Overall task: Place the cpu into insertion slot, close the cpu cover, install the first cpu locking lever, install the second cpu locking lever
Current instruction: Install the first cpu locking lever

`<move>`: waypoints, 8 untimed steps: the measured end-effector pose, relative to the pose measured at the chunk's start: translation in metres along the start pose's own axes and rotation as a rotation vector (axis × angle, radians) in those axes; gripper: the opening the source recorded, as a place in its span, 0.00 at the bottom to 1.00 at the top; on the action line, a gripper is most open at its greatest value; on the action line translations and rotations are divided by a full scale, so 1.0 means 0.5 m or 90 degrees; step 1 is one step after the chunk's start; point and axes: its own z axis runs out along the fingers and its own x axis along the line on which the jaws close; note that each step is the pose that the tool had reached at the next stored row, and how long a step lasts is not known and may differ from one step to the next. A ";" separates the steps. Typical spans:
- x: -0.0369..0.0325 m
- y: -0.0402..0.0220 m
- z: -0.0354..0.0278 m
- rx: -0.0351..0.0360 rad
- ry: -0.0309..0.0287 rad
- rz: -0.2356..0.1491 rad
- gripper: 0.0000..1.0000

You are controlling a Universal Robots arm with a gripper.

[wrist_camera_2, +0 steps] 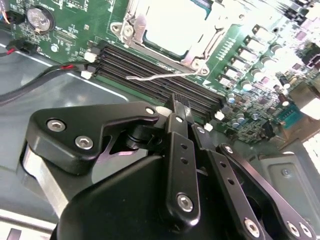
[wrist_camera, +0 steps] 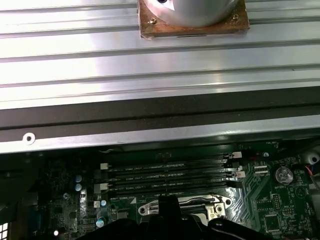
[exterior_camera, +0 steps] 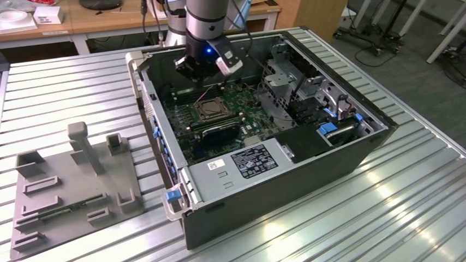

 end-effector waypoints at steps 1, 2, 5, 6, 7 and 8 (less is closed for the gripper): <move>-0.001 0.000 0.001 0.0001 0.0000 0.000 0.11; -0.001 0.000 0.003 0.0001 0.0000 0.000 0.11; -0.002 0.000 0.009 0.0001 0.0000 0.000 0.11; -0.002 0.000 0.011 0.0000 0.0000 0.000 0.11; -0.002 0.000 0.013 0.0000 0.0001 0.000 0.11; -0.002 0.000 0.015 -0.0003 0.0001 0.000 0.11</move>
